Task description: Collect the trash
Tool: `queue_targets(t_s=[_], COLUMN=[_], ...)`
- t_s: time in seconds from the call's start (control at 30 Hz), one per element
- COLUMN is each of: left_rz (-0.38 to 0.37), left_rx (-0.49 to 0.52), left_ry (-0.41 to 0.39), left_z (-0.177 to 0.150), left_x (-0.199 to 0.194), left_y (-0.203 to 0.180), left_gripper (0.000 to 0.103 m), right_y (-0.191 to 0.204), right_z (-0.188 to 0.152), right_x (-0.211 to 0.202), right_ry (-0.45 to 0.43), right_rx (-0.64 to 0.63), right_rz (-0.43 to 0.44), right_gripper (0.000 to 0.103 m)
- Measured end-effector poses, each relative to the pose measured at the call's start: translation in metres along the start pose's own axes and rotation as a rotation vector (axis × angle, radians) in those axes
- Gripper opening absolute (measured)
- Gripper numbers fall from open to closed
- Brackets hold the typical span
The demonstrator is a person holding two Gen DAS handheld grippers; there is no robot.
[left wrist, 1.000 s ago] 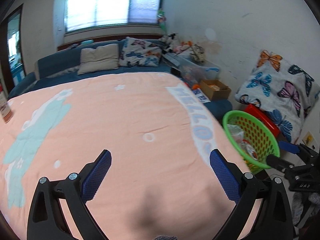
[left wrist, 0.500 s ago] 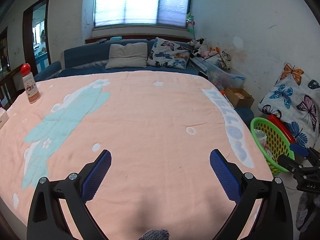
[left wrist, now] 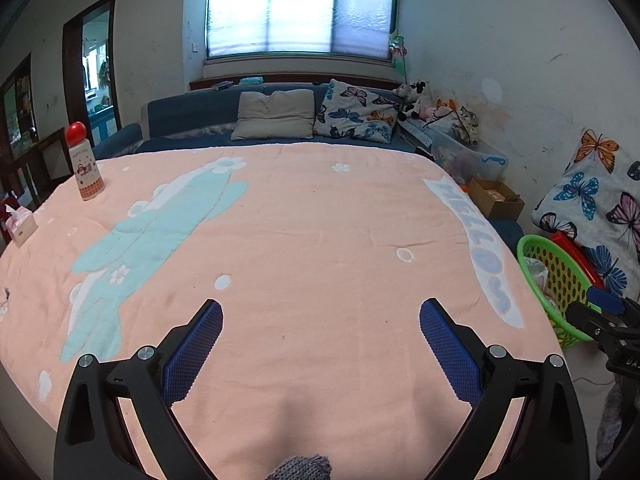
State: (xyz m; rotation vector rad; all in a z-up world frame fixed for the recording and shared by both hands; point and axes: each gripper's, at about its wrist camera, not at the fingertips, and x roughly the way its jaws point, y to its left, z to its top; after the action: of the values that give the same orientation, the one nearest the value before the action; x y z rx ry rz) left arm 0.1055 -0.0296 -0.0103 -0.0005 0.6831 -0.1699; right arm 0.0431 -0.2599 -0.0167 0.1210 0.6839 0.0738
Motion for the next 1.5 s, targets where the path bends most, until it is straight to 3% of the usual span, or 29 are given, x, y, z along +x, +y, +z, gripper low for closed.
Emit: queue_targets(t_s=[1.5], left_rz=[0.063], left_rx=[0.001], left_ry=[-0.011], left_z=[-0.014], left_x=[-0.003], left_y=[0.008], left_gripper=[0.096], right_y=[0.015], right_z=[-0.005], right_x=[0.002], right_ry=[-0.019], right_rx=[-0.017], right_rz=[0.022], right_gripper=[0.098])
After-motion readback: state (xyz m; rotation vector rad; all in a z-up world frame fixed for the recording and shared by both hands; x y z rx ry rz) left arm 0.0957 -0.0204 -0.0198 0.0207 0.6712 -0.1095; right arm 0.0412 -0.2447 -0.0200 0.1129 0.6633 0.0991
